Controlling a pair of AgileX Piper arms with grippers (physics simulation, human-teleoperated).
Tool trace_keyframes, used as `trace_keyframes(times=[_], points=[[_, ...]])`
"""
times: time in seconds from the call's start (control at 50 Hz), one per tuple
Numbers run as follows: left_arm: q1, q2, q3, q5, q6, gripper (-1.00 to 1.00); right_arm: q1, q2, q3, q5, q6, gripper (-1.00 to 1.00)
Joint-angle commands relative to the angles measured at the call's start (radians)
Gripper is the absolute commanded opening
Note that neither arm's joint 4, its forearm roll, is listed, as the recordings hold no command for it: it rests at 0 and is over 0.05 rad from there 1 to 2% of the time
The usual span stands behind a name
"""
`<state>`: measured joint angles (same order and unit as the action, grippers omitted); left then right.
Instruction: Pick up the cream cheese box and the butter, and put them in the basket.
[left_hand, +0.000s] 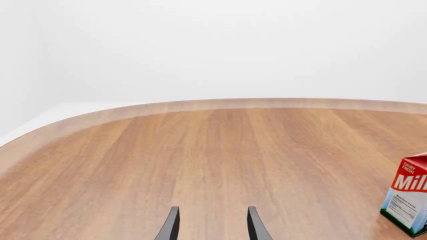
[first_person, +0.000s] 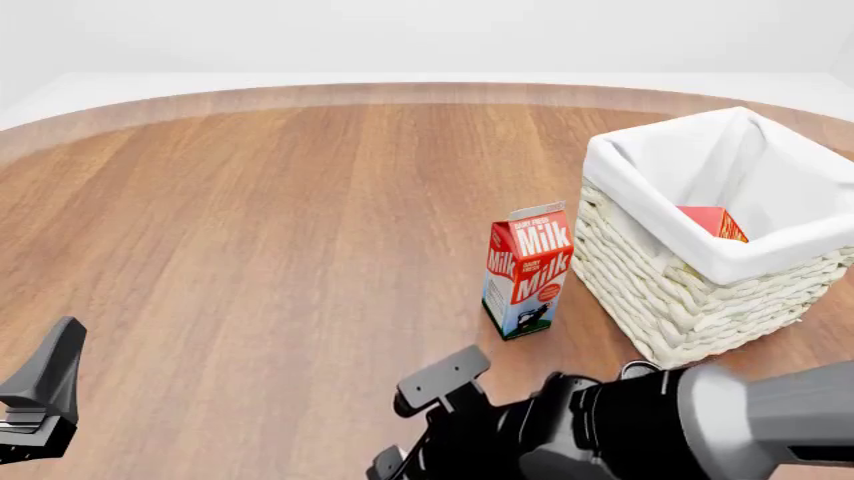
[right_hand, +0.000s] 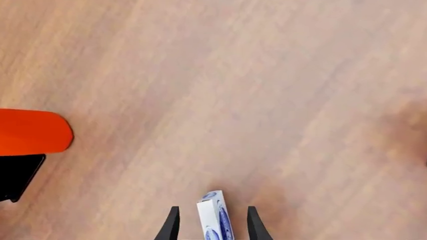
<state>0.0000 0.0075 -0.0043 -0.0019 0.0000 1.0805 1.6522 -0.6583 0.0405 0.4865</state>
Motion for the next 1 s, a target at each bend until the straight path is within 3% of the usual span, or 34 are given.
trace_keyframes(times=[0.02, 0.72, 0.74, 1.0], points=[[0.0, 0.0, 0.0, 0.0, 0.0, 1.0, 0.008, 0.015, 0.001, -0.01, 0.009, 1.0], [0.0, 0.0, 0.0, 0.0, 0.0, 1.0, 0.01, 0.034, 0.014, -0.037, 0.023, 1.0], [0.0, 0.0, 0.0, 0.0, 0.0, 1.0, 0.012, 0.033, 0.013, -0.036, 0.024, -1.0], [0.0, 0.0, 0.0, 0.0, 0.0, 1.0, 0.002, 0.025, 0.016, -0.039, 0.016, -1.0]])
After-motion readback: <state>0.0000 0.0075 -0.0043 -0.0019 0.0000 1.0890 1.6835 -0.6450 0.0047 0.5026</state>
